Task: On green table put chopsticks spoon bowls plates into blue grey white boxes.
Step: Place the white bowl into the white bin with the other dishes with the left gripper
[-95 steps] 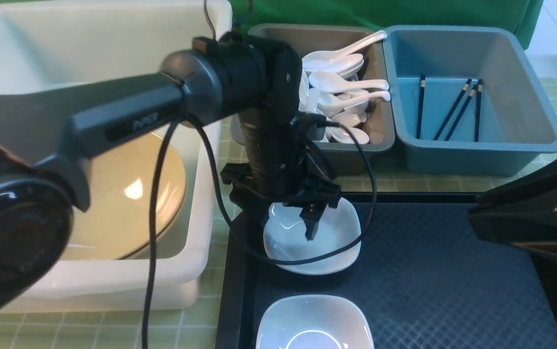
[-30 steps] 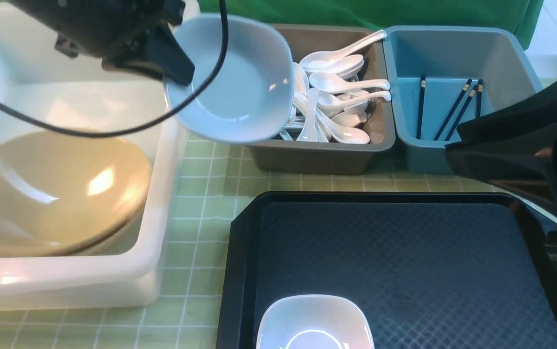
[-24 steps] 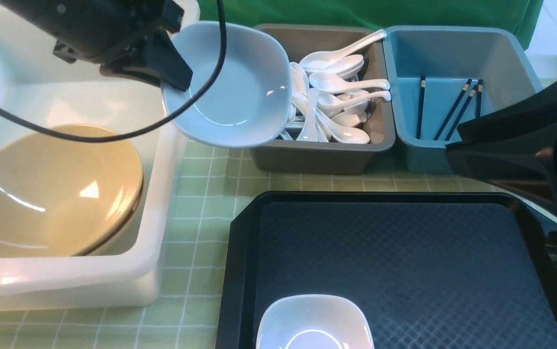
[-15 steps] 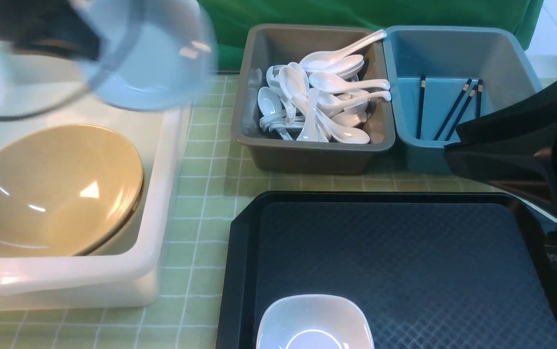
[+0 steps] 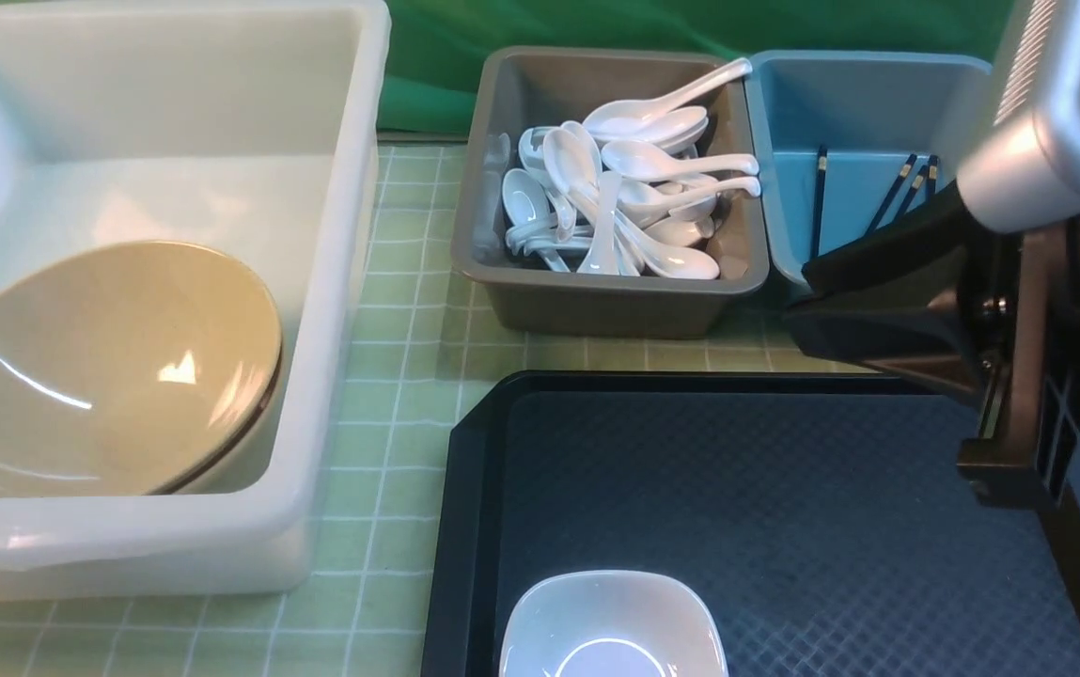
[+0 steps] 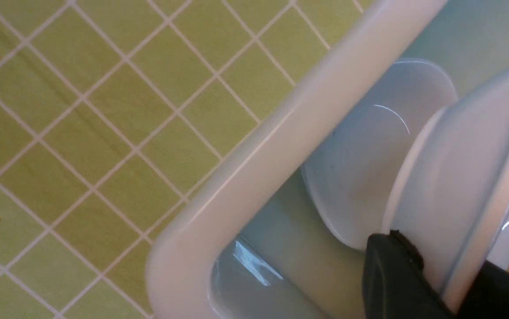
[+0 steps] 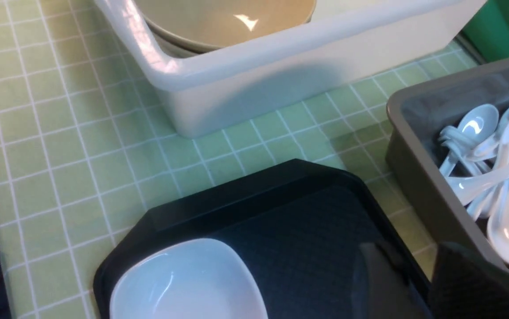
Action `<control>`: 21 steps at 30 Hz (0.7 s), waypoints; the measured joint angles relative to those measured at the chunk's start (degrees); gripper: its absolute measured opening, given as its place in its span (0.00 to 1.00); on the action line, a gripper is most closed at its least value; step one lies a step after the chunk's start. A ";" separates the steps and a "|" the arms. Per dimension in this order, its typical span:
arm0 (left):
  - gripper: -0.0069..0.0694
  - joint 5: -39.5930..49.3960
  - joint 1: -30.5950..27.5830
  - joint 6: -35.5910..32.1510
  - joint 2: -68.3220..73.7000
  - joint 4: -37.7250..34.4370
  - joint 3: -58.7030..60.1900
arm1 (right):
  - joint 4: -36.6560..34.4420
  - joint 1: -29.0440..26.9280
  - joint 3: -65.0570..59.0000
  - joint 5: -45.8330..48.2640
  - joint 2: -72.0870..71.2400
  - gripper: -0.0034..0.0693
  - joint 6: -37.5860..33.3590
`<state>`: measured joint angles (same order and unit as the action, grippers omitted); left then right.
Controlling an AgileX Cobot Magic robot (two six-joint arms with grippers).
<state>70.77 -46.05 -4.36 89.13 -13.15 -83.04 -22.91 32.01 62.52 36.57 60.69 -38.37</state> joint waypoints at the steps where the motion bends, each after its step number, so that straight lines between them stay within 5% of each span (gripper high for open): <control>1: 0.11 -0.14 0.31 0.69 0.38 0.28 0.00 | 0.00 0.00 0.06 -0.02 0.00 0.31 -0.36; 16: 0.13 -2.24 8.03 7.18 8.99 7.63 0.04 | -0.13 0.00 0.24 -0.06 0.00 0.31 -0.63; 21: 0.33 -0.92 11.08 16.11 9.10 16.24 0.04 | -0.19 0.00 0.24 -0.06 0.00 0.32 0.27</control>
<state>69.85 -34.97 11.75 98.23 3.09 -83.00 -23.10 32.01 62.76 36.50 60.69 -38.10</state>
